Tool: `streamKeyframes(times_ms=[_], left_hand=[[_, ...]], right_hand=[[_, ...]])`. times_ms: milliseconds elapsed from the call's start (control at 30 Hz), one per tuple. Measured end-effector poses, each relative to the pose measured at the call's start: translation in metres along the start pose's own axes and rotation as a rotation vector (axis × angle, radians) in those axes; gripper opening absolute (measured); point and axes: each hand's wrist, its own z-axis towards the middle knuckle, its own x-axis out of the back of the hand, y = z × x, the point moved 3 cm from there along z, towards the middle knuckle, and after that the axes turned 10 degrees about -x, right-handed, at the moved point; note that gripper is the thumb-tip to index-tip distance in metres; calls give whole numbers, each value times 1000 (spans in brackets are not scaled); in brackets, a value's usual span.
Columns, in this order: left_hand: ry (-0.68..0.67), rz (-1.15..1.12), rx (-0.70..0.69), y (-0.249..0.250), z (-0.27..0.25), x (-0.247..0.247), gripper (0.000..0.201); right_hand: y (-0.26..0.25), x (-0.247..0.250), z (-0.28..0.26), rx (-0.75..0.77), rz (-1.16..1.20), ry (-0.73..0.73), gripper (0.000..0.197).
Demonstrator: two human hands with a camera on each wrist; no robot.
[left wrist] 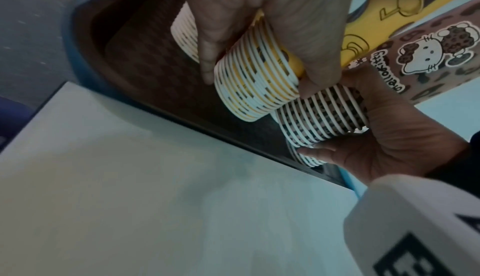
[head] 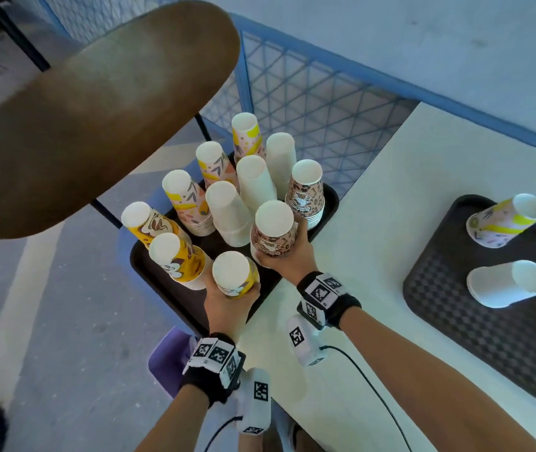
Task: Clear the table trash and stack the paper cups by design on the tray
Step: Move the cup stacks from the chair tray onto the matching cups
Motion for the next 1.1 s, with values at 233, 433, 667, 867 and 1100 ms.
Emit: streamKeyframes(times_ms=[233,433,667,867,1100], left_hand=[[-270,42,-223,24,5,-9,98],[-673,68,-431,61,-13,-53,88],[-977,38,-541,93,-65,-119,83],[-1158,65,-612,116,-117,-177,85],[-1199,17,-587,128,-183,-227,93]], right_hand=[[1,66,-51,-9,159,211,80],[24,135,-108,-58,226,494,88],[66,195,-184,-115,317,834,85],[99,262,-250,-135,330,1063,85],[121,364,-285,-137,371,1214,87]])
